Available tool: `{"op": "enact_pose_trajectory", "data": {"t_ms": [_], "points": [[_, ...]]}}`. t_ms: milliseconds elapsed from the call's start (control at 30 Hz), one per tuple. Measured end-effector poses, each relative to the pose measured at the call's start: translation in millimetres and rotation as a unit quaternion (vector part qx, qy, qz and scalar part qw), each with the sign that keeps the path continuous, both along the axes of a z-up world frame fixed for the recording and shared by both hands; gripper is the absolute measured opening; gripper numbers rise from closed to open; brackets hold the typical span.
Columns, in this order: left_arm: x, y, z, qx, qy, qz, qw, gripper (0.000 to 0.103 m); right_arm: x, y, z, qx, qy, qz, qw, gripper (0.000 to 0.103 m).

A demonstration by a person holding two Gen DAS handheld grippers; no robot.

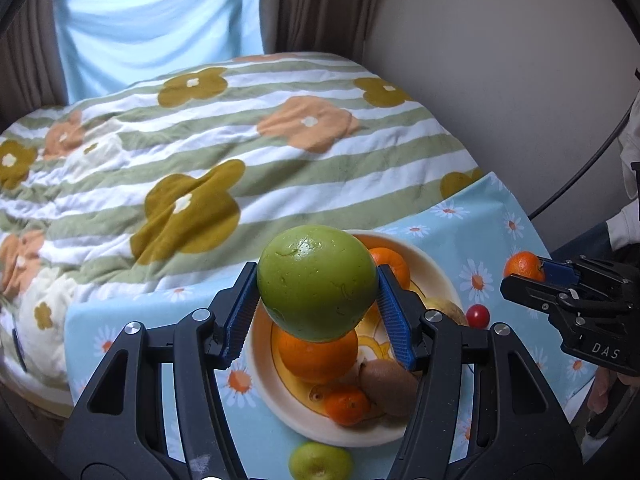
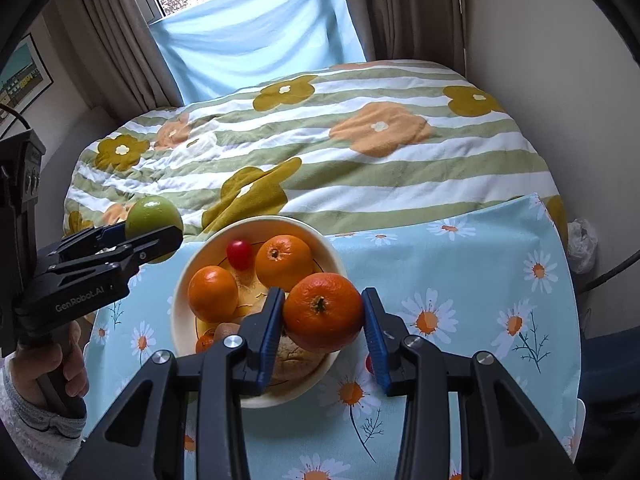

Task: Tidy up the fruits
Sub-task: 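Release the green apple into the duck bowl with the left tool while the right tool carries the orange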

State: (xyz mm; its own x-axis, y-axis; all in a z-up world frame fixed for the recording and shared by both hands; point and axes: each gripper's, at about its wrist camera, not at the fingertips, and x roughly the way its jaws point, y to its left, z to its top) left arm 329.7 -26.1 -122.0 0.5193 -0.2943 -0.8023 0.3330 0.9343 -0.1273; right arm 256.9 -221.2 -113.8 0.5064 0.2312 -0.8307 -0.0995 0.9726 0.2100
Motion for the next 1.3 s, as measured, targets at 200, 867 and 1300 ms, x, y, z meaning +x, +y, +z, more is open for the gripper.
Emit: {"op": "enact_pose_trajectory", "data": {"t_ms": [200, 867, 1300], "points": [[29, -16, -24, 0.014, 0.018, -0.026, 0.9994, 0.063, 13, -4, -11, 0.005, 0.010, -0.017, 1.000, 0.036], [39, -26, -41, 0.031, 0.013, -0.065, 0.9973, 0.103, 23, -14, -26, 0.010, 0.021, -0.041, 0.999, 0.036], [10, 13, -9, 0.007, -0.002, -0.017, 0.9998, 0.103, 26, -5, -10, -0.001, 0.009, -0.016, 1.000, 0.036]]}}
